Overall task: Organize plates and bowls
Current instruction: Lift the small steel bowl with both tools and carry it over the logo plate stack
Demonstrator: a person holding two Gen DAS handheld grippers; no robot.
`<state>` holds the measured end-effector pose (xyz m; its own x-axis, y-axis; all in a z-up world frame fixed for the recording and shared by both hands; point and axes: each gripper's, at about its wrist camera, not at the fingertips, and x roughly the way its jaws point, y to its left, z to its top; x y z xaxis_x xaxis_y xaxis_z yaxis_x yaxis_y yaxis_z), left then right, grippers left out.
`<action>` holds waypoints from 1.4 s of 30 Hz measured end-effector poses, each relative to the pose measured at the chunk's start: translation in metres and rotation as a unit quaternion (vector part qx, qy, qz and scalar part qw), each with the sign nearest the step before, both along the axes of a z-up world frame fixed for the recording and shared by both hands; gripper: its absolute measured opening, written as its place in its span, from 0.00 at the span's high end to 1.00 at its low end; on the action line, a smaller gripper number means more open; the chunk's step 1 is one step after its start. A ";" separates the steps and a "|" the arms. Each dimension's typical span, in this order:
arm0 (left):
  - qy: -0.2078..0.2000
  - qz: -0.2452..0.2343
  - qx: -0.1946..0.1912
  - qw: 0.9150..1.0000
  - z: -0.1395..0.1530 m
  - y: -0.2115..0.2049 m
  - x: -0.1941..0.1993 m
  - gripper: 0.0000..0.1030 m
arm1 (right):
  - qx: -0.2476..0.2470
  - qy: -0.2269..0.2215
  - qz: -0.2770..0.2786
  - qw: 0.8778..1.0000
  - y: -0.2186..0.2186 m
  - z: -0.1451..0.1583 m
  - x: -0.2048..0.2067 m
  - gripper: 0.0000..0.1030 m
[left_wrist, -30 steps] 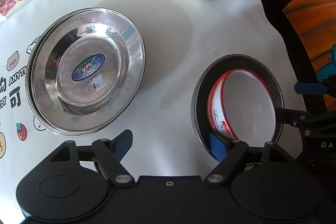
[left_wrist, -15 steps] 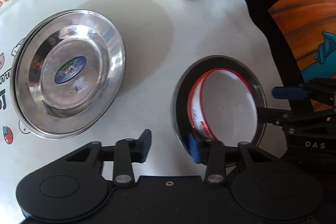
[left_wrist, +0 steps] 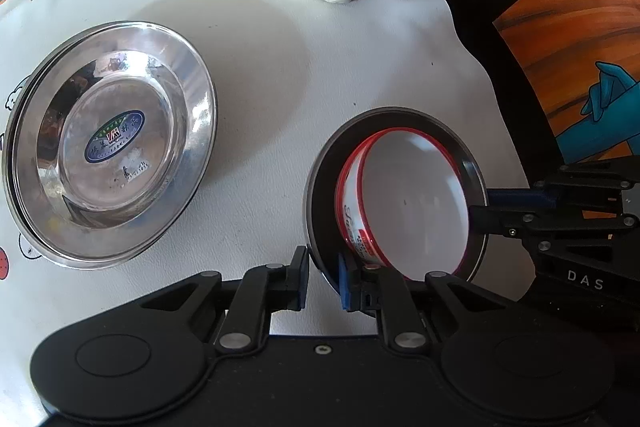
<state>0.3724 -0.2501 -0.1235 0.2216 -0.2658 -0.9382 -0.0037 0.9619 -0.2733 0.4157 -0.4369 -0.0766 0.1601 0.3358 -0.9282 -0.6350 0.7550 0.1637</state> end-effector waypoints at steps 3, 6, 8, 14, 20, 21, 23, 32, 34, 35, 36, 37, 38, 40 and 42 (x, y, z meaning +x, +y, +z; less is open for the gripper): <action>-0.001 0.001 -0.001 1.000 0.001 0.001 -0.001 0.85 | -0.001 -0.001 0.001 1.000 0.001 0.000 -0.001 0.85; -0.002 0.002 -0.002 1.000 0.001 0.002 -0.002 0.85 | -0.001 -0.001 0.000 1.000 0.001 0.000 -0.001 0.85; -0.001 0.005 -0.005 1.000 0.002 0.003 -0.002 0.85 | 0.000 0.000 0.000 1.000 0.001 0.000 -0.001 0.85; 0.004 0.013 -0.014 1.000 0.000 0.007 -0.002 0.85 | 0.004 0.003 -0.004 1.000 -0.001 -0.001 -0.001 0.85; 0.011 0.009 -0.011 1.000 -0.002 0.006 0.001 0.85 | 0.008 0.007 -0.009 1.000 -0.002 -0.002 0.002 0.85; 0.011 0.009 -0.011 1.000 -0.003 0.005 0.001 0.85 | 0.008 0.008 -0.009 1.000 -0.003 -0.002 0.002 0.85; 0.012 0.010 -0.011 1.000 -0.003 0.005 0.001 0.85 | 0.009 0.010 -0.011 1.000 -0.004 -0.003 0.003 0.85; 0.014 0.011 -0.013 1.000 -0.004 0.004 0.002 0.85 | 0.013 0.020 -0.019 1.000 -0.005 -0.006 0.007 0.85; 0.014 0.010 -0.012 1.000 -0.004 0.004 0.002 0.85 | 0.013 0.022 -0.020 0.999 -0.005 -0.007 0.008 0.84; 0.014 0.010 -0.013 1.000 -0.004 0.004 0.002 0.85 | 0.013 0.022 -0.021 0.999 -0.005 -0.007 0.008 0.84; 0.014 0.011 -0.013 1.000 -0.004 0.005 0.002 0.85 | 0.013 0.022 -0.021 0.999 -0.005 -0.007 0.009 0.84; 0.014 0.011 -0.014 1.000 -0.004 0.005 0.002 0.85 | 0.013 0.023 -0.022 0.999 -0.005 -0.008 0.009 0.84; 0.014 0.010 -0.014 1.000 -0.004 0.005 0.002 0.85 | 0.014 0.024 -0.023 0.999 -0.005 -0.008 0.009 0.84; 0.013 0.009 -0.013 1.000 -0.004 0.004 0.002 0.85 | 0.015 0.024 -0.024 0.999 -0.005 -0.009 0.009 0.84; 0.014 0.009 -0.012 1.000 -0.004 0.004 0.002 0.85 | 0.015 0.025 -0.024 0.999 -0.005 -0.009 0.009 0.84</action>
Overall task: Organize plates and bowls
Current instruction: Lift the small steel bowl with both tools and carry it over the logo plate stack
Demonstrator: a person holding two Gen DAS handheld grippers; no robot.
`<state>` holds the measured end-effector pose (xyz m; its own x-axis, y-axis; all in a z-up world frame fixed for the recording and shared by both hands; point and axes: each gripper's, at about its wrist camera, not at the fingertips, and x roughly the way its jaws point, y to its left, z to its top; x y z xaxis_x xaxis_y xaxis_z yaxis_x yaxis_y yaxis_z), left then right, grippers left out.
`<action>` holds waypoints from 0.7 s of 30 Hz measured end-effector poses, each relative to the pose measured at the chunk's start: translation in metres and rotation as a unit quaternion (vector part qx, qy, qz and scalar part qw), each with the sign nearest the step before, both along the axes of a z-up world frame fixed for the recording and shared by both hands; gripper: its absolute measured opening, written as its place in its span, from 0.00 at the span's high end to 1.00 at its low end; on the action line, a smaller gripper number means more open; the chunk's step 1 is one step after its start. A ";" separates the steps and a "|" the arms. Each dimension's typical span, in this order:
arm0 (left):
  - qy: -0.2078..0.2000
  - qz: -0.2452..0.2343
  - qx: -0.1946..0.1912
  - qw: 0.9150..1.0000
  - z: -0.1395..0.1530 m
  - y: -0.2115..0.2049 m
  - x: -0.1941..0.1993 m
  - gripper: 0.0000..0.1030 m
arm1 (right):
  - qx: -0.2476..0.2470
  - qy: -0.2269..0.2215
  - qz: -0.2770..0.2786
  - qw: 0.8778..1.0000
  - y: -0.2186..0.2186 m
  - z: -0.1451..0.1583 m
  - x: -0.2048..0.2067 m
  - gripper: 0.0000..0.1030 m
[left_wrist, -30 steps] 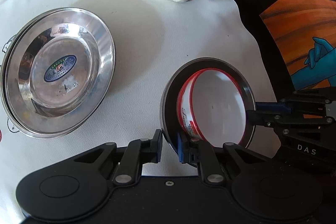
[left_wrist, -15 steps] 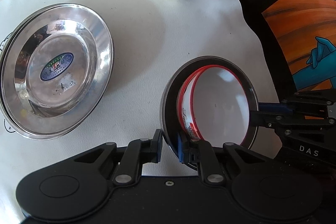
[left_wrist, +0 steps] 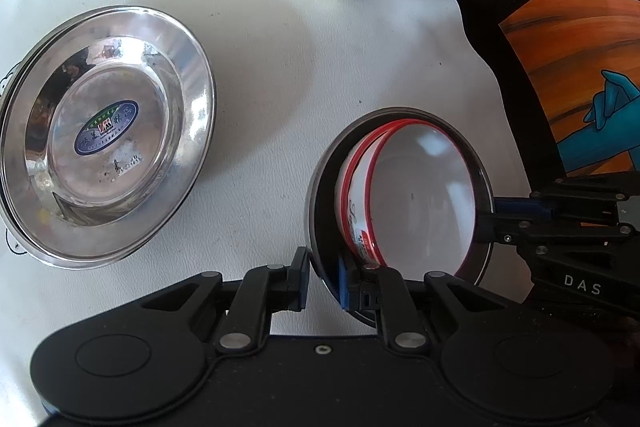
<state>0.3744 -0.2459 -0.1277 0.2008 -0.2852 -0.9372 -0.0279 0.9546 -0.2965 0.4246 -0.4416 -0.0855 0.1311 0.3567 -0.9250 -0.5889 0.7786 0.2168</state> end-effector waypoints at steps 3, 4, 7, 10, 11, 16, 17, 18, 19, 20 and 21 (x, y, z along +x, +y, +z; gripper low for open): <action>0.000 -0.001 0.001 1.000 0.000 -0.001 0.001 0.86 | 0.000 0.002 -0.001 1.000 0.000 0.000 0.001 0.85; 0.000 -0.001 0.001 1.000 0.000 -0.001 0.001 0.86 | 0.001 0.008 -0.005 1.000 -0.001 0.000 0.001 0.85; -0.001 0.003 -0.007 1.000 0.001 0.001 0.000 0.86 | 0.015 0.026 -0.028 0.999 -0.006 0.000 0.005 0.85; -0.006 0.005 -0.009 1.000 0.003 0.004 -0.001 0.86 | 0.029 0.030 -0.039 0.998 -0.009 0.003 0.007 0.86; -0.008 0.005 -0.009 1.000 0.004 0.005 -0.001 0.86 | 0.028 0.028 -0.038 0.999 -0.009 0.004 0.007 0.86; -0.012 0.009 -0.007 1.000 0.008 0.008 -0.004 0.86 | 0.028 0.024 -0.033 0.999 -0.004 0.005 0.006 0.85; -0.014 0.009 -0.006 1.000 0.009 0.009 -0.005 0.86 | 0.028 0.023 -0.032 0.999 -0.003 0.006 0.006 0.85; -0.014 0.011 -0.006 1.000 0.010 0.009 -0.006 0.86 | 0.029 0.022 -0.031 0.999 -0.002 0.006 0.006 0.85; -0.015 0.013 -0.005 1.000 0.010 0.010 -0.006 0.86 | 0.029 0.021 -0.030 0.999 -0.001 0.007 0.005 0.85; -0.017 0.015 -0.005 1.000 0.011 0.012 -0.007 0.86 | 0.029 0.019 -0.028 0.999 0.000 0.008 0.005 0.85; -0.017 0.018 -0.005 1.000 0.012 0.013 -0.007 0.86 | 0.030 0.018 -0.026 0.999 0.002 0.008 0.005 0.85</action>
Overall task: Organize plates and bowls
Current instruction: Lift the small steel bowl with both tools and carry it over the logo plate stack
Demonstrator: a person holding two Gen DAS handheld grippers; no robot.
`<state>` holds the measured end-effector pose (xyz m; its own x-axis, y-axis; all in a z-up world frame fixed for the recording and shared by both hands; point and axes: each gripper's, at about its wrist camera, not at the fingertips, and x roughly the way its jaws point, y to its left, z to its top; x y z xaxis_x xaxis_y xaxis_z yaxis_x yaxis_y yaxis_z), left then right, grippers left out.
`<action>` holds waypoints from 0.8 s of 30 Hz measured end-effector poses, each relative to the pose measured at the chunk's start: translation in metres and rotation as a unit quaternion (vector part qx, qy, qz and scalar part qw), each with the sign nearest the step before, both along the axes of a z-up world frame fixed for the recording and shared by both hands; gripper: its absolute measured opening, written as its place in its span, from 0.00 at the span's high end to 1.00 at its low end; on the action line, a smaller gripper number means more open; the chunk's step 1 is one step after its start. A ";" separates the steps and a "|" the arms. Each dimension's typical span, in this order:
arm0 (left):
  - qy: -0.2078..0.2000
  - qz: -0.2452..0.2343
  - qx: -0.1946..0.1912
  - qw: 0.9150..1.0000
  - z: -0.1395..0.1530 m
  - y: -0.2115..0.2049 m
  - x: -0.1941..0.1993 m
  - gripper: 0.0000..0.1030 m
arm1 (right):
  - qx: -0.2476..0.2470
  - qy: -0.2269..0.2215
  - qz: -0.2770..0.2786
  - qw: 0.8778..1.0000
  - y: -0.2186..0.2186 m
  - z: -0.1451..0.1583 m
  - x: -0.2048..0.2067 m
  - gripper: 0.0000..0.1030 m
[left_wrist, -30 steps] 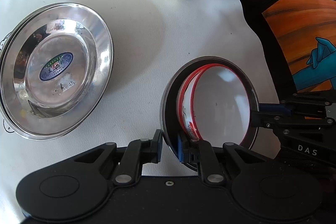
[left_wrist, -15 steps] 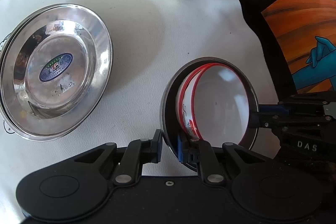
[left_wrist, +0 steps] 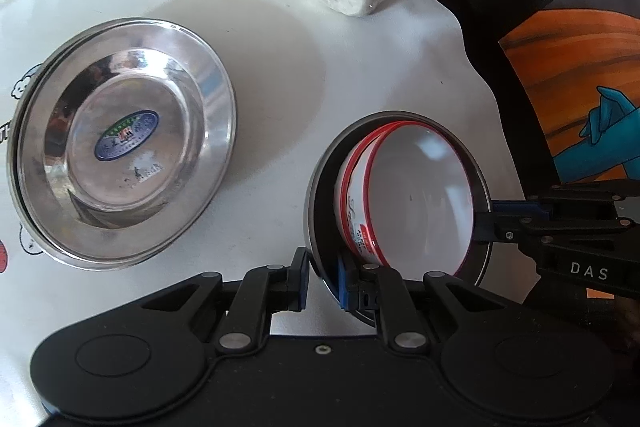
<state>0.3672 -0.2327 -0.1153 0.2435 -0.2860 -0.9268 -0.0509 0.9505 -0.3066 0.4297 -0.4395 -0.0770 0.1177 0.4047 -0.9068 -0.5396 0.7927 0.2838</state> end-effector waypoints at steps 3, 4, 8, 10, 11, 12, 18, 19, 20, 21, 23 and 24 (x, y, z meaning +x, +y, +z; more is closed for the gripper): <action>-0.003 0.006 0.001 1.000 0.003 0.004 -0.002 0.86 | 0.001 -0.003 0.005 1.000 0.005 0.002 -0.001 0.85; -0.004 0.008 0.001 1.000 0.004 0.006 -0.002 0.86 | 0.001 -0.004 0.007 1.000 0.007 0.003 -0.001 0.85; -0.010 0.014 0.002 1.000 0.009 0.014 -0.003 0.86 | 0.003 -0.009 0.013 1.000 0.013 0.006 0.000 0.85; -0.013 0.018 0.002 1.000 0.012 0.018 -0.004 0.86 | 0.005 -0.012 0.015 1.000 0.015 0.008 0.000 0.85; -0.014 0.020 0.002 1.000 0.013 0.019 -0.004 0.86 | 0.006 -0.013 0.016 1.000 0.017 0.009 0.000 0.85; -0.016 0.022 0.002 1.000 0.014 0.021 -0.005 0.86 | 0.006 -0.014 0.017 1.000 0.018 0.009 0.000 0.85; -0.025 0.032 0.004 0.999 0.021 0.032 -0.007 0.86 | 0.011 -0.024 0.027 0.999 0.029 0.013 0.002 0.85; -0.026 0.034 0.003 0.999 0.022 0.033 -0.007 0.86 | 0.012 -0.026 0.028 0.999 0.031 0.014 0.003 0.85; -0.027 0.036 0.003 0.999 0.022 0.035 -0.007 0.86 | 0.012 -0.027 0.029 0.999 0.033 0.014 0.003 0.85; -0.029 0.038 0.003 0.999 0.023 0.037 -0.008 0.86 | 0.013 -0.028 0.031 0.999 0.035 0.015 0.004 0.85; -0.031 0.041 0.003 0.999 0.025 0.040 -0.010 0.86 | 0.013 -0.030 0.033 0.999 0.038 0.015 0.004 0.85; -0.032 0.043 0.003 0.999 0.026 0.042 -0.011 0.86 | 0.013 -0.031 0.034 0.999 0.040 0.016 0.004 0.85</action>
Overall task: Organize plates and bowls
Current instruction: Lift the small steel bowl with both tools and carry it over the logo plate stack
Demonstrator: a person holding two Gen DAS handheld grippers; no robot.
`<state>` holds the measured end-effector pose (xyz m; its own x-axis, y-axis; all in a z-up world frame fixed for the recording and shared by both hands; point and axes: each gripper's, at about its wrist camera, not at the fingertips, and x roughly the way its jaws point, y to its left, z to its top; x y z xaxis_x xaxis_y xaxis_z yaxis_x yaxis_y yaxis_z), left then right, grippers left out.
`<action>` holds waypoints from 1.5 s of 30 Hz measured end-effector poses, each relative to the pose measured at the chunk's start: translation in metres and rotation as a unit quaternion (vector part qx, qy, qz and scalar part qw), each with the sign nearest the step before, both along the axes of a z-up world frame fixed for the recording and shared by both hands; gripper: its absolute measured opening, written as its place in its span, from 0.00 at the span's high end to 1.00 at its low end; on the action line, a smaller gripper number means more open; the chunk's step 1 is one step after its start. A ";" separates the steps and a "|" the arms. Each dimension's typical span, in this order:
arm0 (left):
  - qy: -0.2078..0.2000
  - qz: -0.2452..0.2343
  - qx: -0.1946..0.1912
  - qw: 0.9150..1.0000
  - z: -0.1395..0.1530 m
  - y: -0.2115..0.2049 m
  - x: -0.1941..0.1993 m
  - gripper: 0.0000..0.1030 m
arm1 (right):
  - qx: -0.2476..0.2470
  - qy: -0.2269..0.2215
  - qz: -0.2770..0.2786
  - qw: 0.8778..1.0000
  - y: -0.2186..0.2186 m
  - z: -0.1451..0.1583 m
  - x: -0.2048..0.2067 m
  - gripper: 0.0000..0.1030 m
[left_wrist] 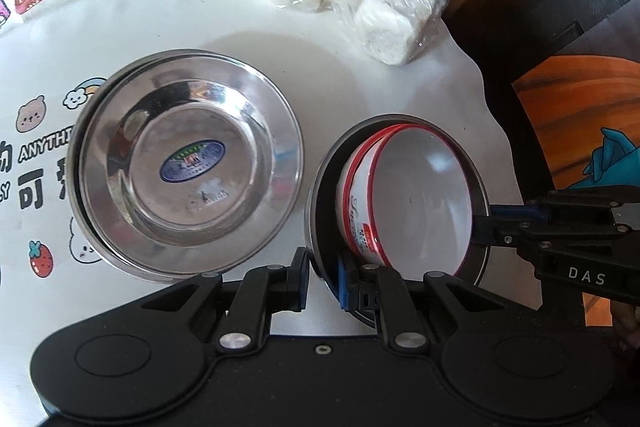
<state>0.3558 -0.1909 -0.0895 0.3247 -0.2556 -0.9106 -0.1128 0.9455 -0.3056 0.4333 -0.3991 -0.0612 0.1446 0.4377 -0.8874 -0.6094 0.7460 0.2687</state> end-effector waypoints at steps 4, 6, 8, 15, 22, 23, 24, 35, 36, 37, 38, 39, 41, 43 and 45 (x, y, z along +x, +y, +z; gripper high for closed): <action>-0.002 0.008 -0.001 1.000 0.003 0.008 -0.005 0.86 | 0.002 -0.003 0.005 1.000 0.007 0.002 0.000 0.85; -0.003 0.013 -0.001 1.000 0.004 0.012 -0.005 0.86 | 0.002 -0.004 0.009 1.000 0.011 0.003 0.000 0.85; -0.004 0.018 -0.002 1.000 0.005 0.016 -0.006 0.86 | 0.003 -0.005 0.013 1.000 0.016 0.004 0.000 0.85; -0.012 0.038 -0.003 0.999 0.012 0.033 -0.011 0.86 | 0.008 -0.010 0.026 1.000 0.030 0.009 0.002 0.85; -0.019 0.061 -0.004 0.998 0.017 0.045 -0.007 0.87 | 0.009 -0.017 0.041 0.999 0.047 0.013 0.006 0.85; -0.020 0.065 -0.004 0.998 0.017 0.048 -0.007 0.87 | 0.009 -0.017 0.044 0.999 0.049 0.013 0.007 0.85; -0.021 0.068 -0.004 0.997 0.017 0.049 -0.006 0.87 | 0.008 -0.018 0.046 0.999 0.051 0.013 0.007 0.85; -0.029 0.101 -0.005 0.994 0.020 0.072 -0.001 0.88 | 0.008 -0.024 0.068 0.997 0.076 0.013 0.015 0.84; -0.030 0.105 -0.005 0.994 0.020 0.074 0.000 0.88 | 0.008 -0.024 0.070 0.997 0.079 0.013 0.016 0.84; -0.030 0.109 -0.005 0.994 0.020 0.077 0.000 0.88 | 0.008 -0.025 0.072 0.997 0.082 0.012 0.016 0.84; -0.031 0.113 -0.006 0.993 0.020 0.080 0.000 0.88 | 0.007 -0.025 0.074 0.997 0.085 0.011 0.017 0.84; -0.032 0.116 -0.006 0.993 0.020 0.082 0.000 0.88 | 0.007 -0.025 0.076 0.997 0.088 0.011 0.017 0.84; -0.031 0.124 -0.006 0.992 0.020 0.088 0.000 0.88 | 0.007 -0.025 0.081 0.996 0.094 0.010 0.019 0.84; -0.031 0.130 -0.006 0.991 0.019 0.092 0.000 0.88 | 0.006 -0.024 0.087 0.996 0.100 0.008 0.020 0.84; -0.031 0.137 -0.005 0.990 0.018 0.097 0.000 0.88 | 0.004 -0.024 0.093 0.995 0.106 0.007 0.021 0.84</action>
<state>0.3554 -0.0943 -0.0713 0.4377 -0.1600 -0.8848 -0.3455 0.8786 -0.3298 0.4544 -0.2933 -0.0540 0.1020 0.4675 -0.8781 -0.7493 0.6167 0.2413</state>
